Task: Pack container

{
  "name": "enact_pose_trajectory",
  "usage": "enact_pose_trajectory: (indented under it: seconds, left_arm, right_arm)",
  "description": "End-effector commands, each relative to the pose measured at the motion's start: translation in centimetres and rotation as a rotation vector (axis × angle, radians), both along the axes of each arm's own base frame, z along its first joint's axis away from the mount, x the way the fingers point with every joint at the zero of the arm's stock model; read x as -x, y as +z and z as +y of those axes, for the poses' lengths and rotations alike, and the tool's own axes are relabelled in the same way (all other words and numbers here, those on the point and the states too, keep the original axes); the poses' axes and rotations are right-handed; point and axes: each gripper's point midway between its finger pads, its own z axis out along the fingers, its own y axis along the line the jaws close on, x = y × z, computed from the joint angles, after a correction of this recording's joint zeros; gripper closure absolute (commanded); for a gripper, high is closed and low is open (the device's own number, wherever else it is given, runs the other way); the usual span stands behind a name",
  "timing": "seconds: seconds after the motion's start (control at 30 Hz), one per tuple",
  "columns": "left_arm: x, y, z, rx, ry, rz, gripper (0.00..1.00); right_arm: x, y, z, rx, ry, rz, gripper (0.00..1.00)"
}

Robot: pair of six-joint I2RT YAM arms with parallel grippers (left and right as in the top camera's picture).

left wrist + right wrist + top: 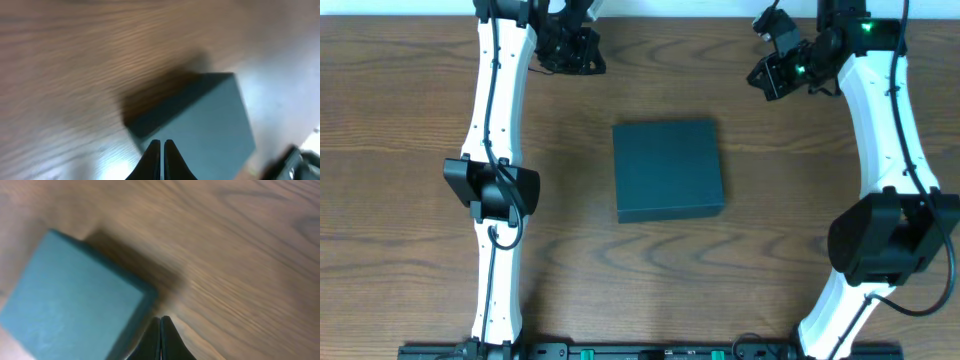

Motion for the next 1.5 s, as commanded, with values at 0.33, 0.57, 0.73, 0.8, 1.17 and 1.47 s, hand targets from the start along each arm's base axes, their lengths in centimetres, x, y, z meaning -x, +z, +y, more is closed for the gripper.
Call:
enact_pose_trajectory:
  seconds: [0.33,0.57,0.73,0.8,1.17,1.47]
  left_arm:
    - [-3.6,10.8,5.9,-0.230,0.313,-0.399,0.94]
    - [-1.9,17.7,6.8,-0.220,0.294,-0.589,0.94]
    - [3.2,22.7,10.1,-0.152,0.330,-0.613,0.94]
    - [5.4,23.9,12.9,-0.132,0.382,-0.604,0.94]
    - [16.1,22.2,16.7,-0.113,0.499,-0.611,0.94]
    - [26.5,14.3,14.1,-0.350,0.462,-0.598,0.94]
  right_arm:
    - [-5.9,6.1,-0.9,-0.071,-0.121,-0.300,0.98]
    - [-4.5,9.2,0.0,-0.136,-0.088,-0.340,0.98]
    - [-1.3,15.8,-1.7,-0.053,-0.154,-0.475,0.98]
    - [1.3,19.1,-1.8,-0.049,-0.159,-0.537,0.98]
    - [16.3,17.5,-2.4,-0.005,-0.186,-0.619,0.98]
    - [26.0,10.5,-1.1,-0.047,-0.178,-0.579,0.98]
